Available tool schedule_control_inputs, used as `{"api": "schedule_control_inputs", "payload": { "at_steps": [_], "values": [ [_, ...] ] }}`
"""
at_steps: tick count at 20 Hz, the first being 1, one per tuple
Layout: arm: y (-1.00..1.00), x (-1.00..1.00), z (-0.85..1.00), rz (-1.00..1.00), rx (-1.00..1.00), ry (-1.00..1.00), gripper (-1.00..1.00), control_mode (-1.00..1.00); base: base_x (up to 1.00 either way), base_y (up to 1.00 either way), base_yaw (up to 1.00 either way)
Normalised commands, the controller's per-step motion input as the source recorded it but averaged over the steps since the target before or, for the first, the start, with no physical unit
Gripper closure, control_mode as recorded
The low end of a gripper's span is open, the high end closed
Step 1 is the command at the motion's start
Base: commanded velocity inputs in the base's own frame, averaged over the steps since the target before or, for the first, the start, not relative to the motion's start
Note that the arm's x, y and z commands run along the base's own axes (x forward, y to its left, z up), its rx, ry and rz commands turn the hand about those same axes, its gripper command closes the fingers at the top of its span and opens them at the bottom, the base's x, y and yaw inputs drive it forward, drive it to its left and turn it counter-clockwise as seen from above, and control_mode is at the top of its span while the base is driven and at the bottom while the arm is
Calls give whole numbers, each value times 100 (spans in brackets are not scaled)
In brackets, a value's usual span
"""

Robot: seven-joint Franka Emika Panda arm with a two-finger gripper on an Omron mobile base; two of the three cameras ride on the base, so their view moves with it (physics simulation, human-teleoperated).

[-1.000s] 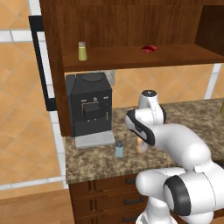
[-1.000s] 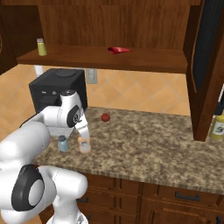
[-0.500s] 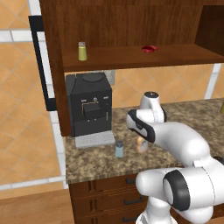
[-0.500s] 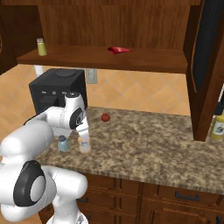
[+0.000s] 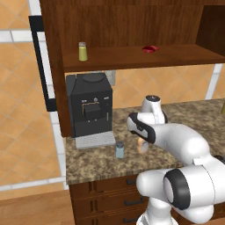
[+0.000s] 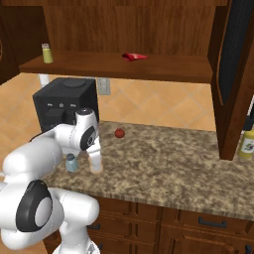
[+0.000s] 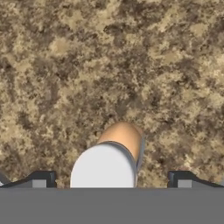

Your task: Put the shaker and condiment bottle from the counter next to their counterparts in the cabinet.

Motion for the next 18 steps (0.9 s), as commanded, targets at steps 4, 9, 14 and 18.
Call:
{"api": "schedule_control_inputs", "payload": {
  "at_steps": [4,9,14,18],
  "values": [
    [0,0,-11,-5,0,0,100,-100,0,0,0],
    [0,0,-12,-4,3,0,100,-100,0,0,0],
    [0,0,-6,-3,1,1,100,-100,0,0,0],
    [0,0,6,0,0,0,100,-100,0,0,0]
  ]
}}
